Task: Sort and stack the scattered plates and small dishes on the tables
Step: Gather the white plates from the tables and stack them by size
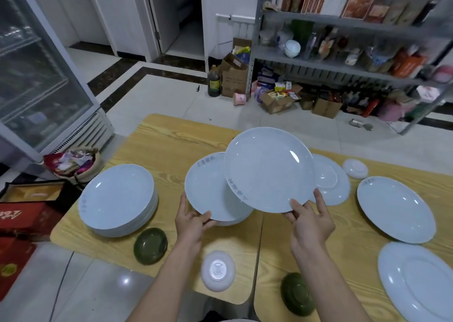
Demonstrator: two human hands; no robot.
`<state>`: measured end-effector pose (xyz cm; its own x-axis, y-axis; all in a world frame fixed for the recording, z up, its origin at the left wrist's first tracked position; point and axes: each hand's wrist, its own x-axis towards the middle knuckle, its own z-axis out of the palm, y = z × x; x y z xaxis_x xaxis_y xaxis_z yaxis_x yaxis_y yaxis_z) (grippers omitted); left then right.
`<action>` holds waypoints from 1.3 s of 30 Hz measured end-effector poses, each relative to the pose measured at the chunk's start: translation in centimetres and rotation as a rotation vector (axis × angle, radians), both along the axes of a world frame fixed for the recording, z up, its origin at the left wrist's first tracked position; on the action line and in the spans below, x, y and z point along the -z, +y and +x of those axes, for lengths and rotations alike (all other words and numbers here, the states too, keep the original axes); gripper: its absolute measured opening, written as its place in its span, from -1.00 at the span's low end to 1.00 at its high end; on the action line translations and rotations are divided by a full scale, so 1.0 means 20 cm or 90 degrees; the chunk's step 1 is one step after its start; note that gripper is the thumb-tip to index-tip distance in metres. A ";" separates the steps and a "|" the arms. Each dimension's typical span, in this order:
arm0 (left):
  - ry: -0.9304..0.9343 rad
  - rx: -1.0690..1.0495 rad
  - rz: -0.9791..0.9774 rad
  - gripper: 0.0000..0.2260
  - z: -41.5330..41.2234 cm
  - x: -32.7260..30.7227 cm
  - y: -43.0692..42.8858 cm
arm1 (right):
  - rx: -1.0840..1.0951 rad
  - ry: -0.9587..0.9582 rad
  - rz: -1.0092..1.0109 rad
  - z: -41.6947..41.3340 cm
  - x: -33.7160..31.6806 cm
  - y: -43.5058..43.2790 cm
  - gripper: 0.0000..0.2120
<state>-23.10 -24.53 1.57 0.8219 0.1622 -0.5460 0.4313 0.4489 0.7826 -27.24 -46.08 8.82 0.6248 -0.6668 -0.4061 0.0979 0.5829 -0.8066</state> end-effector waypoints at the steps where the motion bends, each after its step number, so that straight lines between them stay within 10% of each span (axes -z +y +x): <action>1: 0.000 0.004 0.002 -0.10 0.01 0.00 0.00 | 0.000 -0.001 0.000 0.00 0.00 0.01 -0.33; 39: -0.036 0.171 0.048 -0.20 0.14 0.11 0.13 | -0.174 0.213 -0.116 0.28 0.30 0.25 -0.33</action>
<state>-20.29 -21.86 -0.68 0.8700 -0.0268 -0.4923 0.4811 0.2640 0.8360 -21.55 -41.08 2.82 0.6423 -0.5753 -0.5065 -0.3218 0.3974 -0.8594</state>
